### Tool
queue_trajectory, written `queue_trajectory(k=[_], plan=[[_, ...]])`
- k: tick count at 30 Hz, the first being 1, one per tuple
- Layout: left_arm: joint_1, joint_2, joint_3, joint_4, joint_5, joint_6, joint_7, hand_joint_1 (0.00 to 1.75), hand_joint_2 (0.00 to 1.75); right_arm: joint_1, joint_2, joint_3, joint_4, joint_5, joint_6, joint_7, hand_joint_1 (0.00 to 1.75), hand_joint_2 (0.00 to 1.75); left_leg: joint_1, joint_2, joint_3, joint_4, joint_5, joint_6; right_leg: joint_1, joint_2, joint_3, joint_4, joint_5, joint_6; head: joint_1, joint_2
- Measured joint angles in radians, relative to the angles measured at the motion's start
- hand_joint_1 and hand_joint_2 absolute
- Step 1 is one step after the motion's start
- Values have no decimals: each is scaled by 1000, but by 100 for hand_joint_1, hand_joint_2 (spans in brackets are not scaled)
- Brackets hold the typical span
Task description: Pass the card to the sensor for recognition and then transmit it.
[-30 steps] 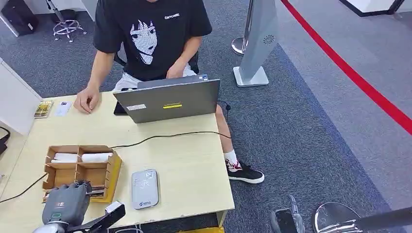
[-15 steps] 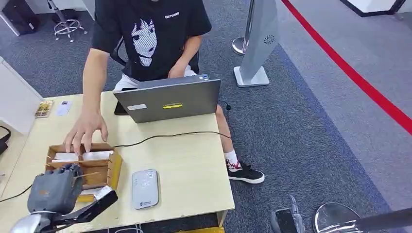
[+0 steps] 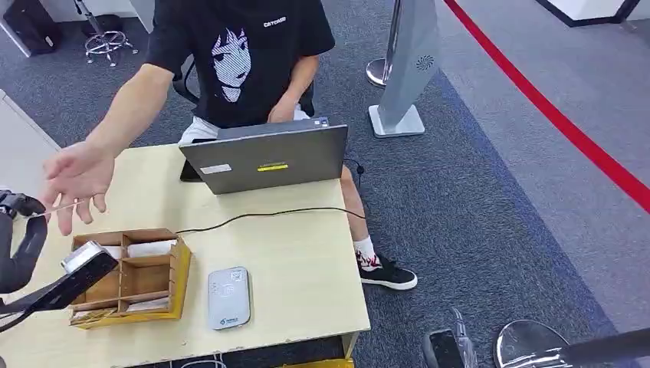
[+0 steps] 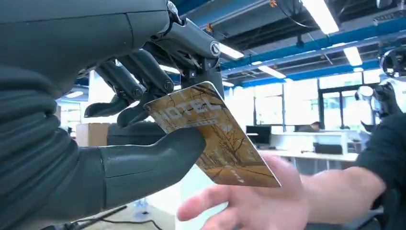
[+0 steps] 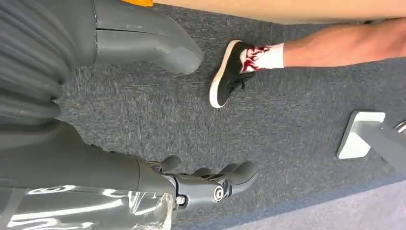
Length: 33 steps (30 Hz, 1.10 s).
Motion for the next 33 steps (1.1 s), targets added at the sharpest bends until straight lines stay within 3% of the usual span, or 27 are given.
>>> queue_trajectory(k=[18, 22, 23, 33], plan=[[-2, 23, 0, -16, -10, 14, 3, 175, 175, -6, -1, 0, 17, 3, 0, 0, 0, 175, 0, 2, -1, 0, 0, 0, 0, 3, -2, 0, 0, 0, 0, 0], [6, 23, 0, -16, -13, 19, 7, 161, 175, -6, -1, 0, 17, 3, 0, 2, 0, 175, 0, 2, -3, 0, 0, 0, 0, 3, -4, 0, 0, 0, 0, 0], [10, 23, 0, -16, -14, 23, 7, 0, 175, -6, -1, 0, 18, 3, 0, 2, 0, 175, 0, 2, -3, 0, 0, 0, 0, 3, -4, 0, 0, 0, 0, 0], [56, 22, 8, -25, -43, 48, 9, 0, 175, -6, -1, 0, 18, -1, -2, 6, 0, 175, 0, 1, -3, 0, 0, 0, 0, 2, -4, 0, 0, 0, 0, 0]])
